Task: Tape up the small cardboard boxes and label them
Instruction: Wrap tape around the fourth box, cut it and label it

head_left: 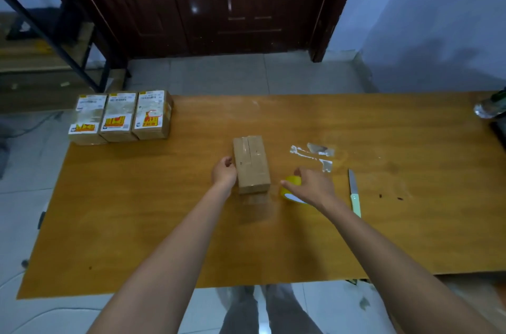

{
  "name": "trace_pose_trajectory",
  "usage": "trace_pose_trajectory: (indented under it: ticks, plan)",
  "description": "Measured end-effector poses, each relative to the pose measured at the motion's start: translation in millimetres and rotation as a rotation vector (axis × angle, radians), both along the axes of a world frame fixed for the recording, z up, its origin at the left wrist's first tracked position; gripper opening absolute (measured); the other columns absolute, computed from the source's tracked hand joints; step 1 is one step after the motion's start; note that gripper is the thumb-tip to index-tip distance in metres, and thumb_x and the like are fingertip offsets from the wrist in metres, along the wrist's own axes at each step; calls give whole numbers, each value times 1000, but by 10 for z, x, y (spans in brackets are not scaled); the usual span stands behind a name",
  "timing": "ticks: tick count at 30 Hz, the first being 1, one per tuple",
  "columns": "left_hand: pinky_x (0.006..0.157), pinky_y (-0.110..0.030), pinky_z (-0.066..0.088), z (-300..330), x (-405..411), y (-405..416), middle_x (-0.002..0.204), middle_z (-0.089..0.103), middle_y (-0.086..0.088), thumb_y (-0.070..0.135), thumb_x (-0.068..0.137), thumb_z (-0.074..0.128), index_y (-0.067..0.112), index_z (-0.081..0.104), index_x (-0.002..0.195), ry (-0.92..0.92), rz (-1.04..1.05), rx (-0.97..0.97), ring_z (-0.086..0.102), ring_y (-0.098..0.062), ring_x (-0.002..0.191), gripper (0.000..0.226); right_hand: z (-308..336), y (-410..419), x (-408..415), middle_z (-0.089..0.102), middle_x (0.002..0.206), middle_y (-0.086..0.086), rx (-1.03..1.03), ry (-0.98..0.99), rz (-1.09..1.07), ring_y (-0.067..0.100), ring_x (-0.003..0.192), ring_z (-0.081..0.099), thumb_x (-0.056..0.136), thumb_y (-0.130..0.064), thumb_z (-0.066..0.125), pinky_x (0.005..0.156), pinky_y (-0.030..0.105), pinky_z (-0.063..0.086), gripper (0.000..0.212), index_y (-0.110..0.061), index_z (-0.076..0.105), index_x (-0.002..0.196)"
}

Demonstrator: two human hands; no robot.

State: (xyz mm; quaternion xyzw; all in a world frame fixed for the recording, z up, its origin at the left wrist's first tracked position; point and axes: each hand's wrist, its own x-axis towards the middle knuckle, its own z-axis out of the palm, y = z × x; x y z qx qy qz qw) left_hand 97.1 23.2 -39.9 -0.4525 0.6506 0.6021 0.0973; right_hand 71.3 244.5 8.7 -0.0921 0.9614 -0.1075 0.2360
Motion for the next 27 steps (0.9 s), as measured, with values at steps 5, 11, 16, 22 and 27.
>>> trace_pose_trajectory:
  ticks: [5,11,16,22,27]
  plan:
    - [91,-39,51,-16,-107,114,120,60,-1,37,89,66,16,53,121,13,-102,-73,59,-25,108,40,-136,120,47,70,94,9,-109,-3,-36,29,92,64,81,-67,58,70,36,53,64,-11,65,111]
    - [81,-34,49,-55,-295,180,125,63,-9,32,89,68,10,54,128,20,-250,-287,61,-29,109,47,-156,180,123,61,63,-1,-143,68,80,19,66,61,71,-76,61,46,28,25,51,-25,59,79]
    - [74,-34,46,-24,-540,184,125,62,-10,37,95,59,9,52,130,24,-327,-368,61,-30,108,45,-287,216,176,66,66,2,-215,230,189,23,69,62,71,-58,73,67,29,30,38,-21,68,78]
    - [81,-30,47,149,-83,181,111,60,-3,8,94,52,13,57,113,243,-155,-477,58,-21,103,20,-255,221,216,61,65,-7,-372,251,262,13,64,49,65,-42,81,80,35,42,28,-18,68,73]
    - [83,-28,44,87,664,269,107,65,-12,-18,67,52,5,65,105,370,-599,-522,62,-30,103,47,-112,176,281,64,64,0,-441,318,429,22,63,57,57,-34,87,72,38,42,32,-13,64,65]
